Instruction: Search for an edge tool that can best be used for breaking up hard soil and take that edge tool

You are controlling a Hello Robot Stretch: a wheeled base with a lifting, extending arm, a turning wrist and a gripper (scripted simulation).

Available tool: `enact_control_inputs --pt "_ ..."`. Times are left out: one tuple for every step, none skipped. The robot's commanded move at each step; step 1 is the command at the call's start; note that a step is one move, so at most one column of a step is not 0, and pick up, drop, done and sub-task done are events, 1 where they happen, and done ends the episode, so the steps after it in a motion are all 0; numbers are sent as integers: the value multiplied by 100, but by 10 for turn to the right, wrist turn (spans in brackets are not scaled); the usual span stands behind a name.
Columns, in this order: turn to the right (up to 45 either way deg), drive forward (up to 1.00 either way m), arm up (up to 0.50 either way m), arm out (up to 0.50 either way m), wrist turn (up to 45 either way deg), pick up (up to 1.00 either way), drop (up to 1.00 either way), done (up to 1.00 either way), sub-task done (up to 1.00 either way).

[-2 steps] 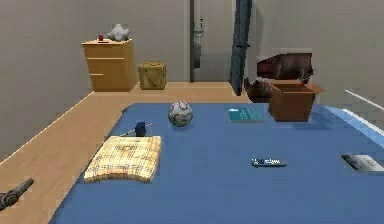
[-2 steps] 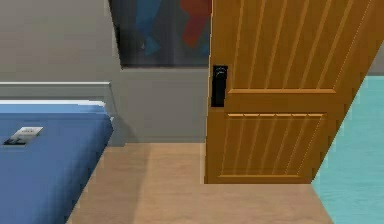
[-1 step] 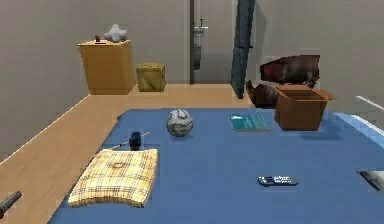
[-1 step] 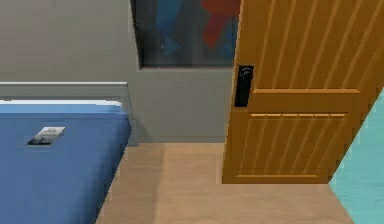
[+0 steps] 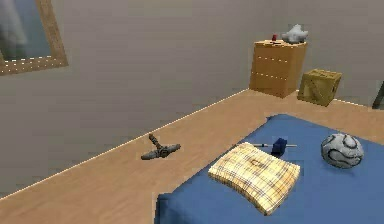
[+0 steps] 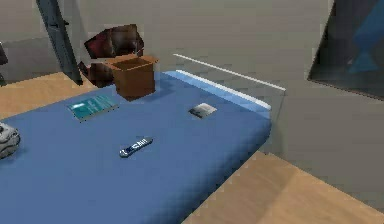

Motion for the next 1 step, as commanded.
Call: enact_control_inputs --pt "-180 0 0 0 0 0 0 0 0"
